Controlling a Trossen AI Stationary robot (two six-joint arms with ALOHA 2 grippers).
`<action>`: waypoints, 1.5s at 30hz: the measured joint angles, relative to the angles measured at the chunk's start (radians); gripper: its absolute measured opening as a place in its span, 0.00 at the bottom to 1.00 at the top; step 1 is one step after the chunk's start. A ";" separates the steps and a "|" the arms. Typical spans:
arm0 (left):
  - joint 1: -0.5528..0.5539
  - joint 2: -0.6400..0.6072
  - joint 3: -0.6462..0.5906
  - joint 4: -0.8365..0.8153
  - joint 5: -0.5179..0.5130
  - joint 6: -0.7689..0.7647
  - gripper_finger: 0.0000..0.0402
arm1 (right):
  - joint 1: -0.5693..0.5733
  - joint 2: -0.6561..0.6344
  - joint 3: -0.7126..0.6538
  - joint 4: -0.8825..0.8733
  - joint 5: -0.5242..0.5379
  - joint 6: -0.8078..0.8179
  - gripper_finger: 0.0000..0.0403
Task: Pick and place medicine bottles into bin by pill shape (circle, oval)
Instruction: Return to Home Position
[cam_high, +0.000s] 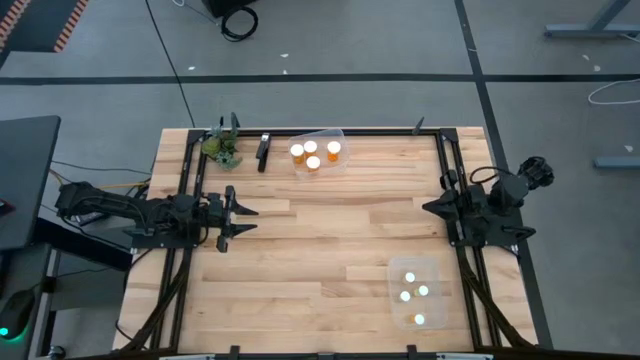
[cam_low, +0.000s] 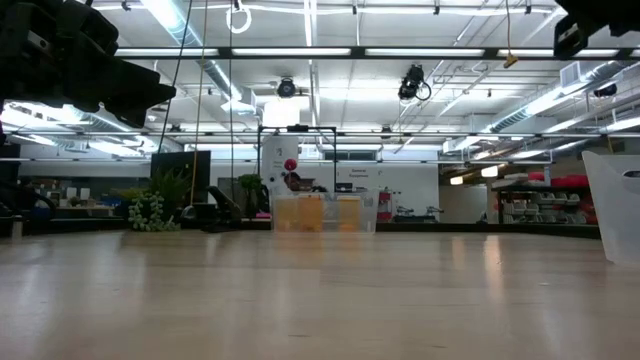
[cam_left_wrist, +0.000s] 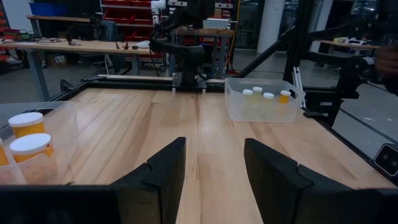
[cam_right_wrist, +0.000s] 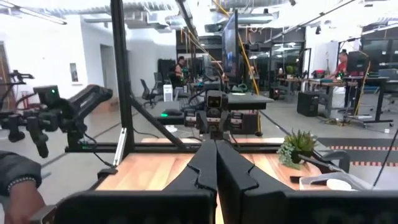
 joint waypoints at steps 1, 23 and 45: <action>0.000 0.000 0.000 0.000 0.000 0.000 0.43 | -0.004 0.001 -0.009 0.006 0.000 0.000 0.02; 0.000 0.000 0.000 0.000 0.000 0.000 0.43 | -0.518 0.009 -0.261 0.308 -0.319 0.187 0.02; 0.000 0.000 0.000 0.000 0.000 0.000 0.43 | -0.602 0.033 -0.249 0.112 -0.375 0.076 0.02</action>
